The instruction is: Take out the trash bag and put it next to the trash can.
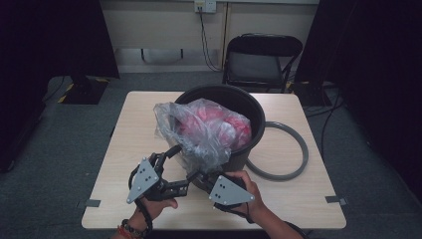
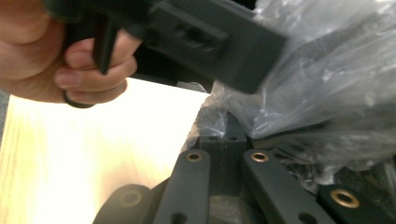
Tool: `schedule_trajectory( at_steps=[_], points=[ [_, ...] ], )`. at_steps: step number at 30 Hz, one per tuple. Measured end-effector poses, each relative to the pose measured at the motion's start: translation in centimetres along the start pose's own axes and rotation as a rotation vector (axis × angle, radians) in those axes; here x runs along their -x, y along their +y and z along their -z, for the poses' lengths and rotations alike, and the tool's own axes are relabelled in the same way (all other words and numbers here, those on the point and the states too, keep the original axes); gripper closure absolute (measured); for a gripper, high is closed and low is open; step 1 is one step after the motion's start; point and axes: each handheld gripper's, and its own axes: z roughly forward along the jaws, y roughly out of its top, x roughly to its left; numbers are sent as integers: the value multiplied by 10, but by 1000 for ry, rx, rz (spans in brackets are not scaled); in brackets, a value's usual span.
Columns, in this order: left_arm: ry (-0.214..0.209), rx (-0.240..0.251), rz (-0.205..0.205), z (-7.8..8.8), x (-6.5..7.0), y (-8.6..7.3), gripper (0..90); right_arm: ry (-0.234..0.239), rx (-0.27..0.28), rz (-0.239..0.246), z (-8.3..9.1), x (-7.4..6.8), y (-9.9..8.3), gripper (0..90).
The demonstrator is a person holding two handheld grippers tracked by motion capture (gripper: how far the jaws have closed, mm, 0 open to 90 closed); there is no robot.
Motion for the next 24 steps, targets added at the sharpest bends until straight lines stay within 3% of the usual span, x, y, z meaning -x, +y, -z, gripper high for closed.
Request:
schedule_trajectory(
  at_steps=[3,7,11,18,24],
  points=[
    [17,-12,13,-5,-3,2,202,8,-6,17,-1,-2,0,900],
    [43,-28,15,-5,-6,3,280,18,-16,39,-2,-5,-1,900],
    [25,-54,-19,-1,-8,-1,519,26,-23,46,-1,-7,-2,900],
    [-15,-80,-53,-1,-6,-7,861,33,-24,43,0,-7,-3,900],
    [-10,-87,-69,-1,-6,-9,900,23,-34,26,6,-4,-9,900]
  ],
)
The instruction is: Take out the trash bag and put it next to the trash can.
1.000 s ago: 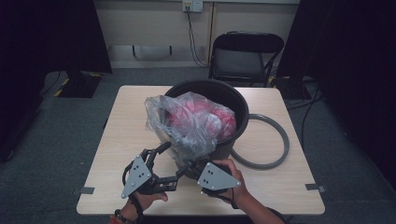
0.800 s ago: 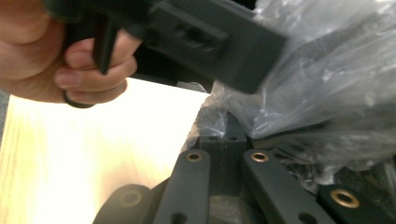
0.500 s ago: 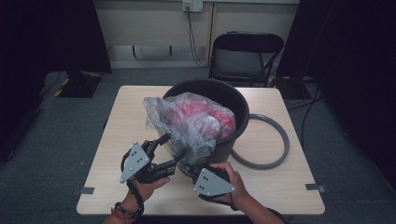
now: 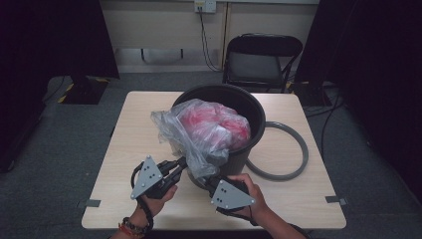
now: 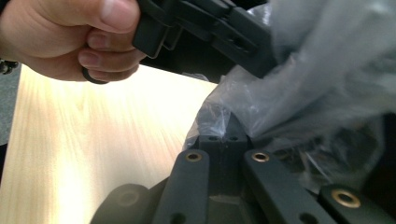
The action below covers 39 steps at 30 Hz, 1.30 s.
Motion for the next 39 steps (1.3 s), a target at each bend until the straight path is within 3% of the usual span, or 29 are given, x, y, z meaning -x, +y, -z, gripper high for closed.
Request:
schedule_trajectory(
  at_steps=[7,16,20,25,30,36,39],
  points=[
    [-12,-12,-13,0,0,-5,900,-22,28,-72,14,9,-4,743],
    [-18,-26,-31,1,2,-9,900,-122,124,-176,33,16,0,594],
    [-21,-27,-32,0,4,-10,900,-141,166,-214,31,16,5,587],
    [-29,-26,-30,1,6,-12,900,-172,201,-224,28,14,10,581],
    [-31,-35,-50,0,7,-12,900,-169,248,-258,26,14,10,585],
    [-26,-51,-95,1,13,-10,900,-148,261,-301,22,16,15,598],
    [-29,-51,-112,3,14,-9,900,-139,260,-326,20,18,17,662]
  ],
)
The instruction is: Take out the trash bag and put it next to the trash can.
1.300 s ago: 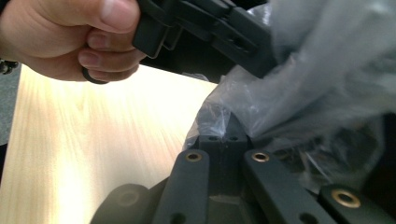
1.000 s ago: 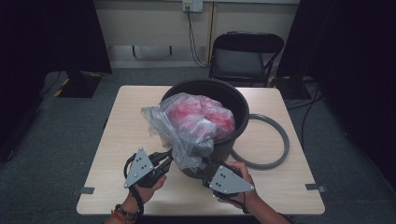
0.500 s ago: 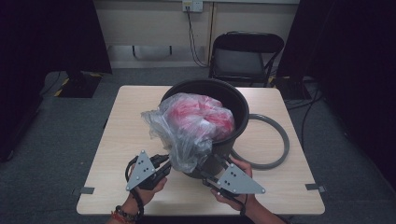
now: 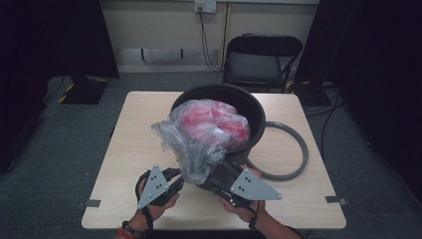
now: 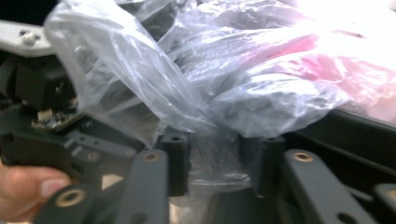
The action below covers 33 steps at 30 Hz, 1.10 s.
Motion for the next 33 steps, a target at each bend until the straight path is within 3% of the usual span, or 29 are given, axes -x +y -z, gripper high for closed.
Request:
schedule_trajectory(
  at_steps=[4,7,8,10,12,16,23,24,28,29,30,33],
  points=[
    [-5,8,-7,1,2,1,900,1,12,-32,-2,5,-1,828],
    [1,21,-20,2,2,3,900,-10,4,-13,-4,5,1,876],
    [-2,32,-12,3,2,3,874,-11,-1,-7,-4,5,1,880],
    [17,48,14,3,2,3,660,-21,-11,26,-4,3,2,884],
    [-1,82,40,6,3,5,637,-23,-16,51,-4,2,3,887],
    [11,108,25,7,9,15,498,-33,-19,115,-1,-2,4,890],
    [50,123,9,8,7,23,392,-37,0,165,1,-8,2,890],
    [58,101,-8,6,6,21,383,-23,3,169,3,-8,3,888],
    [96,65,-42,3,7,18,393,-10,-1,176,9,-6,3,885],
    [96,65,-42,3,7,18,403,-10,-1,176,9,-6,3,885],
    [107,65,-39,2,7,17,408,22,7,150,14,-3,5,885],
    [101,64,-33,2,7,17,379,40,22,148,17,-3,9,885]
  ],
)
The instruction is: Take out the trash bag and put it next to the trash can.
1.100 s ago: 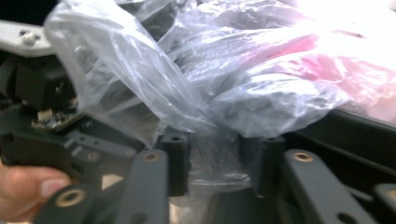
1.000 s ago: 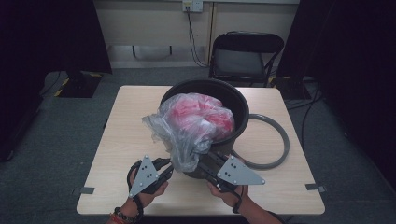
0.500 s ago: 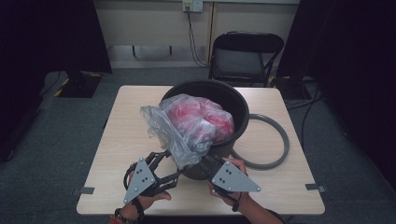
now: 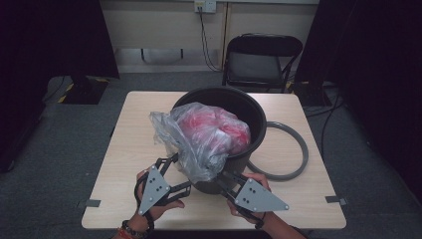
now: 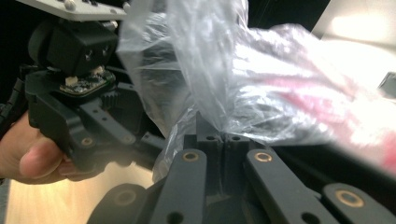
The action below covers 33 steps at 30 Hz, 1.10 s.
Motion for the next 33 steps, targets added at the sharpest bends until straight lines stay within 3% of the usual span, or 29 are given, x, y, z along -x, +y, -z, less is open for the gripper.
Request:
schedule_trajectory(
  at_steps=[2,6,10,12,16,19,20,23,25,31,33],
  points=[
    [-5,15,2,1,1,2,360,-10,18,20,1,-1,5,886],
    [-13,42,-10,2,4,10,305,-32,44,14,-1,0,11,888],
    [-18,41,28,-1,4,13,310,-39,73,39,-4,-3,22,889],
    [-16,46,71,1,2,14,328,-40,72,65,-7,-5,27,890],
    [41,58,139,7,3,13,361,-32,85,94,-10,-11,33,890],
    [91,54,116,8,6,13,354,-13,92,109,-12,-15,35,890],
    [111,52,130,8,6,13,354,-11,91,117,-12,-17,35,890],
    [134,79,211,12,3,11,346,-14,98,130,-14,-20,37,891],
    [121,87,232,15,2,11,359,-29,109,132,-14,-20,38,891],
    [136,95,191,25,5,9,358,-66,113,131,-13,-19,37,890],
    [155,88,140,26,7,10,376,-57,107,134,-14,-20,37,890]
  ],
)
